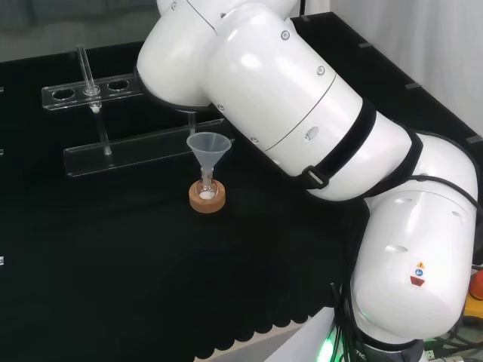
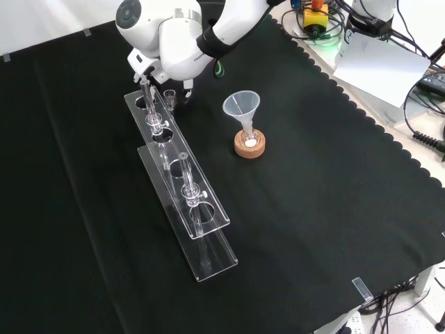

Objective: Put the weighing funnel back on the table.

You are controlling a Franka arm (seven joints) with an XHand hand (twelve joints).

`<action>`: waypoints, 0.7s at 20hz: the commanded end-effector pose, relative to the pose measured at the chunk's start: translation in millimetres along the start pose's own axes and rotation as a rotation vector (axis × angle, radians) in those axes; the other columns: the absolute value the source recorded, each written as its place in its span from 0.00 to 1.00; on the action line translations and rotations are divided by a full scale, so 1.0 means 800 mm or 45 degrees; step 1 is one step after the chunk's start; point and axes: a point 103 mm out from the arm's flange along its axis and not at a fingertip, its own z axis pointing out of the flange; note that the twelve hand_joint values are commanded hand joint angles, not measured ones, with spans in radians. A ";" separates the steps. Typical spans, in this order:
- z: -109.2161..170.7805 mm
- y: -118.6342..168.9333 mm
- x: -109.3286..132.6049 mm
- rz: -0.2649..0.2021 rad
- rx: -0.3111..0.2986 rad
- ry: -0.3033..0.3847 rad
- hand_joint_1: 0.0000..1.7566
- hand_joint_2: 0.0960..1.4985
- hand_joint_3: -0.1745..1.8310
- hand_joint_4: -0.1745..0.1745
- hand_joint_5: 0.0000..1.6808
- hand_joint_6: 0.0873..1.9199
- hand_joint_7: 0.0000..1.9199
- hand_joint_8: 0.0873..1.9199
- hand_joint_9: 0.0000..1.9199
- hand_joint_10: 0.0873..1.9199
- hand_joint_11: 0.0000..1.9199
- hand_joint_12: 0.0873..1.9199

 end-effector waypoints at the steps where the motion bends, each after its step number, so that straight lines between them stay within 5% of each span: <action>1: 0.000 0.001 0.001 -0.003 0.004 0.000 0.62 0.40 0.46 1.00 0.69 0.45 0.34 0.29 0.43 0.21 0.26 0.62; 7: 0.005 0.002 -0.001 -0.005 0.022 0.033 0.60 0.54 0.30 1.00 0.64 0.46 0.26 0.32 0.38 0.24 0.22 0.65; 10: 0.003 0.002 -0.001 -0.019 0.055 0.033 0.55 0.47 0.35 0.57 0.36 0.33 0.11 0.30 0.25 0.27 0.12 0.68; 14: 0.002 0.000 -0.001 -0.025 0.069 0.025 0.52 0.40 0.41 0.41 0.15 0.06 0.01 0.18 0.09 0.30 0.01 0.66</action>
